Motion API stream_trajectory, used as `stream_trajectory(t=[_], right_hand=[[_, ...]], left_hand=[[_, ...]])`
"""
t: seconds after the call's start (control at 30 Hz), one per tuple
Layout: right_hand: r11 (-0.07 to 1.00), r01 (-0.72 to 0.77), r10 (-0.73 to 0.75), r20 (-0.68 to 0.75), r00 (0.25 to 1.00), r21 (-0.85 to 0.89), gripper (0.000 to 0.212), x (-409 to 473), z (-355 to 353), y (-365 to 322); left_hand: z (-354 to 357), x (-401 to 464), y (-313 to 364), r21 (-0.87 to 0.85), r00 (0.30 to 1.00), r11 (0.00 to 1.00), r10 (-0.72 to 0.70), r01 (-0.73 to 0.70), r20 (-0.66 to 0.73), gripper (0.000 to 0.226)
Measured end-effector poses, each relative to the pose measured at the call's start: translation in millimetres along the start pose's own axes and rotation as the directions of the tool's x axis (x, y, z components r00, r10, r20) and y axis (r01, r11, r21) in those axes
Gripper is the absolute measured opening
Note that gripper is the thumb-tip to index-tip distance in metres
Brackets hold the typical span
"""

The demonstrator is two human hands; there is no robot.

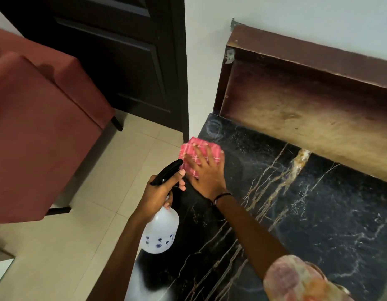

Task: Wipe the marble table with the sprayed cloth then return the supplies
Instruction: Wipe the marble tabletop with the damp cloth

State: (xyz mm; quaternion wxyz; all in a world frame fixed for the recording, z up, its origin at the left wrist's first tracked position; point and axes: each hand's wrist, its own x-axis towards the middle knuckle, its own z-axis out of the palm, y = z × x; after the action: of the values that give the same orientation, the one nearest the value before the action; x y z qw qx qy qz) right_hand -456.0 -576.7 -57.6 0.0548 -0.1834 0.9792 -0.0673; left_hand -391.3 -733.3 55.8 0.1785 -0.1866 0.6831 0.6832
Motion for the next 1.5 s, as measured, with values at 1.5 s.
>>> stream_trajectory(t=[1.5], right_hand=[[0.953, -0.299, 0.297, -0.060, 0.953, -0.042, 0.069, -59.3, -14.1, 180.2]], left_hand=[[48.7, 45.4, 20.6, 0.066, 0.992, 0.998, 0.005, -0.014, 0.122, 0.045]])
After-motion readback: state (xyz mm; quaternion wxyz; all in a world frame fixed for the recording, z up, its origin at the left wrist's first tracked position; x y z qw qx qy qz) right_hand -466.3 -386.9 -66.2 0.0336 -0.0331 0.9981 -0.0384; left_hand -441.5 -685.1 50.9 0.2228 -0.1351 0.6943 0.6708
